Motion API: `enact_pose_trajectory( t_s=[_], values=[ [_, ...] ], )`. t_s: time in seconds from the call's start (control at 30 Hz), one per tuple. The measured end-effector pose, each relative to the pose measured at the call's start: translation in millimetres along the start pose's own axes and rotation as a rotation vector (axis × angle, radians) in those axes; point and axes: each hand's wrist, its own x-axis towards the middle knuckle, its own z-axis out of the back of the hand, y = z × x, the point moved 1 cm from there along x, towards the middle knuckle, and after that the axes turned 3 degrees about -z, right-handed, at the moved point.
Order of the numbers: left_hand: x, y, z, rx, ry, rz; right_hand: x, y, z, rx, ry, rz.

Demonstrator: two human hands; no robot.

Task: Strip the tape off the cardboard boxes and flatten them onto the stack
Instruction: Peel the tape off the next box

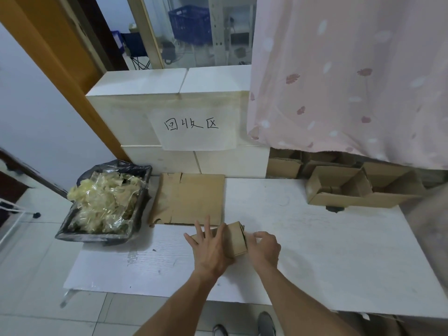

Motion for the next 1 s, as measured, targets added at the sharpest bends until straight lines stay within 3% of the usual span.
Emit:
enact_pose_trajectory(
  t_s=[0.17,0.23,0.5,0.57,0.73,0.87,1.0],
  values=[
    [-1.2,15.5,5.6,-0.200,-0.104,-0.009,8.7,4.6,6.7,-0.028,-0.125,-0.088],
    [-1.6,23.4,5.6,-0.274,-0.135,0.005,14.4,4.6,13.3,-0.080,-0.176,-0.038],
    [6.6,4.9,31.3,-0.222,-0.216,0.019,-14.3,46.1,15.5,-0.232,-0.206,0.734],
    [13.4,-3.3,43.5,-0.142,-0.218,-0.031,-20.5,60.3,15.0,-0.254,-0.181,0.825],
    [24.7,-13.5,56.2,0.070,-0.110,-0.140,-22.3,82.2,19.3,-0.381,-0.057,0.873],
    [32.2,-21.6,59.6,0.062,-0.006,-0.267,-14.3,84.4,31.9,-0.429,0.019,0.857],
    [35.5,-28.9,53.6,0.098,0.048,-0.247,-2.1,76.7,46.8,-0.477,-0.005,0.802]
  ],
)
